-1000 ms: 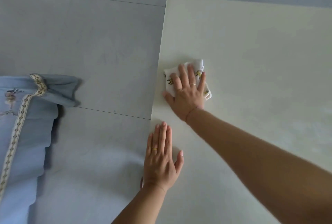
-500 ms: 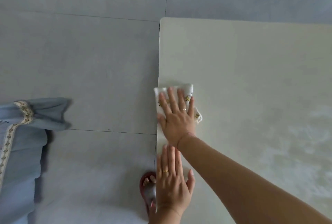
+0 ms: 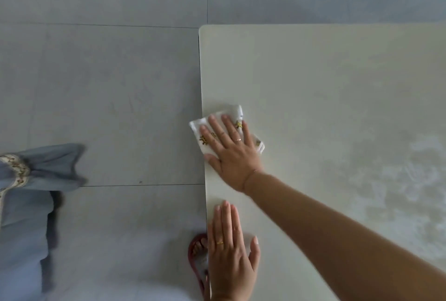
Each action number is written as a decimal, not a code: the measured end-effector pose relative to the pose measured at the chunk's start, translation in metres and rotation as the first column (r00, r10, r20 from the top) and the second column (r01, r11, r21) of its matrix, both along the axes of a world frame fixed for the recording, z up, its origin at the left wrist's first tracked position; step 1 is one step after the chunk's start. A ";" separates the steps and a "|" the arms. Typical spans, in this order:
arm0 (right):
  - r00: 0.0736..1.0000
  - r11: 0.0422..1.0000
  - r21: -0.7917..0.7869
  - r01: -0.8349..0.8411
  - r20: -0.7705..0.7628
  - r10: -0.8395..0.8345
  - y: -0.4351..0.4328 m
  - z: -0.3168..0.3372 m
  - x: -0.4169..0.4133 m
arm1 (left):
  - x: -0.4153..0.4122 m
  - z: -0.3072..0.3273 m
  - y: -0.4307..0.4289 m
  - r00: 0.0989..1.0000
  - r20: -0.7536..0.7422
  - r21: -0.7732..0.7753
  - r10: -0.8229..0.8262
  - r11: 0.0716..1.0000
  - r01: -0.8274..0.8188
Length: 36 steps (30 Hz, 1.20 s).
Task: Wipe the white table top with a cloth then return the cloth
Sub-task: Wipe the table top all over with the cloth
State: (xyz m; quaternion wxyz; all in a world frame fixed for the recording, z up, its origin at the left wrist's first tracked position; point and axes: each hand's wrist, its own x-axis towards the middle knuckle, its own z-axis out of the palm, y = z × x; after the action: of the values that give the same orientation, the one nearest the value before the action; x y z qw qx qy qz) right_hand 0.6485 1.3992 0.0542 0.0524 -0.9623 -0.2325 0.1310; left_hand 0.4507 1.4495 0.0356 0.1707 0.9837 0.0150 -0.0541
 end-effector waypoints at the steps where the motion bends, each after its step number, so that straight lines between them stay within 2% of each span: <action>1: 0.997 0.997 -0.029 -0.075 0.019 0.076 -0.018 0.000 0.014 | 0.001 0.003 0.000 1.000 -0.010 -0.015 0.007 1.000 -0.007; 2: 0.997 0.996 -0.053 -0.069 0.035 0.070 -0.035 -0.001 0.030 | 0.004 0.007 -0.001 1.000 -0.012 -0.027 0.018 0.999 -0.018; 4: 0.981 0.981 -0.044 0.189 0.049 -0.187 -0.060 -0.004 0.064 | 0.019 0.014 -0.002 0.999 0.002 -0.073 0.032 0.997 -0.032; 6: 0.861 0.861 -0.005 0.508 0.003 -0.508 -0.057 -0.004 0.081 | 0.047 0.020 -0.003 0.999 0.011 -0.110 0.037 0.993 -0.036; 7: 0.817 0.817 0.003 0.577 -0.006 -0.577 -0.043 -0.003 0.081 | 0.065 0.023 -0.004 0.999 0.011 -0.111 0.050 0.993 -0.049; 8: 0.828 0.828 0.001 0.561 -0.012 -0.561 -0.025 -0.003 0.075 | 0.086 0.025 -0.004 0.997 0.007 -0.097 0.075 0.993 -0.074; 9: 0.889 0.889 0.012 0.457 -0.014 -0.457 -0.009 -0.004 0.066 | 0.106 0.025 -0.004 0.994 -0.006 -0.076 0.113 0.991 -0.113; 11: 0.996 0.996 0.017 0.085 -0.022 -0.085 0.002 -0.001 0.054 | 0.136 0.023 0.002 0.982 -0.046 -0.035 0.181 0.982 -0.183; 12: 0.997 0.997 -0.012 -0.071 -0.005 0.071 -0.008 0.001 0.059 | 0.143 0.020 0.006 0.980 -0.049 -0.003 0.192 0.981 -0.193; 13: 0.991 0.990 -0.054 -0.132 0.023 0.133 -0.025 0.001 0.071 | 0.146 0.017 0.009 0.982 -0.048 0.020 0.181 0.983 -0.180; 14: 0.996 0.994 -0.079 -0.081 0.042 0.085 -0.041 0.001 0.084 | 0.147 0.014 0.010 0.987 -0.041 0.041 0.158 0.987 -0.157; 15: 0.996 0.995 -0.078 0.062 0.064 -0.057 -0.055 0.001 0.097 | 0.148 0.012 0.011 0.992 -0.030 0.053 0.126 0.991 -0.124; 17: 0.913 0.913 -0.029 0.407 0.016 -0.407 -0.067 0.003 0.116 | 0.146 0.011 0.012 0.997 -0.008 0.058 0.071 0.996 -0.070; 18: 0.860 0.860 0.008 0.511 -0.025 -0.510 -0.057 0.001 0.124 | 0.155 0.009 0.013 0.999 -0.009 0.073 0.047 0.996 -0.046; 19: 0.852 0.852 0.020 0.523 -0.031 -0.522 -0.039 0.000 0.125 | 0.163 0.007 0.014 0.999 -0.001 0.085 0.041 0.996 -0.040; 20: 0.900 0.900 0.014 0.435 -0.006 -0.435 -0.017 -0.002 0.112 | 0.162 0.006 0.017 0.999 0.006 0.086 0.052 0.995 -0.053; 22: 0.996 0.995 0.029 0.091 -0.026 -0.091 0.011 -0.003 0.084 | 0.158 0.004 0.020 0.998 -0.008 0.084 0.066 0.994 -0.065; 24: 0.988 0.989 0.006 -0.151 -0.018 0.151 -0.008 0.001 0.084 | 0.152 0.004 0.013 0.998 -0.028 0.089 0.060 0.994 -0.057; 25: 0.987 0.987 -0.019 -0.160 0.018 0.161 -0.024 0.000 0.098 | 0.151 0.005 0.010 0.998 -0.033 0.091 0.049 0.995 -0.045; 26: 0.995 0.995 -0.045 -0.092 0.042 0.094 -0.040 -0.003 0.114 | 0.150 0.005 0.009 0.999 -0.029 0.092 0.043 0.995 -0.040; 28: 0.979 0.979 -0.047 0.200 0.043 -0.198 -0.061 -0.003 0.146 | 0.152 0.004 0.009 0.999 -0.018 0.101 0.045 0.994 -0.043; 29: 0.938 0.937 -0.018 0.348 0.014 -0.347 -0.061 -0.003 0.155 | 0.153 0.004 0.009 0.999 -0.017 0.106 0.045 0.993 -0.043; 31: 0.858 0.858 0.011 0.513 0.000 -0.513 -0.037 -0.002 0.149 | 0.153 0.004 0.009 0.998 -0.032 0.101 0.047 0.994 -0.043; 32: 0.861 0.860 0.009 0.509 -0.006 -0.509 -0.020 -0.002 0.140 | 0.152 0.004 0.009 0.998 -0.037 0.101 0.045 0.994 -0.041; 33: 0.899 0.899 0.019 0.438 -0.011 -0.437 -0.004 -0.003 0.127 | 0.152 0.005 0.009 0.998 -0.045 0.104 0.043 0.994 -0.038; 35: 0.992 0.991 0.031 0.128 -0.009 -0.127 0.010 -0.003 0.101 | 0.154 0.006 0.009 0.998 -0.054 0.115 0.042 0.993 -0.036; 36: 0.999 0.999 0.022 -0.031 -0.005 0.032 0.005 -0.001 0.098 | 0.154 0.006 0.009 0.998 -0.047 0.119 0.043 0.992 -0.037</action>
State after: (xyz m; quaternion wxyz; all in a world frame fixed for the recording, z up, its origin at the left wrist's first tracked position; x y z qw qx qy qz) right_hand 0.7463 1.4042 0.0531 0.0614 -0.9575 -0.2489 0.1318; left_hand 0.6045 1.4589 0.0419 0.1129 0.9899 0.0423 -0.0741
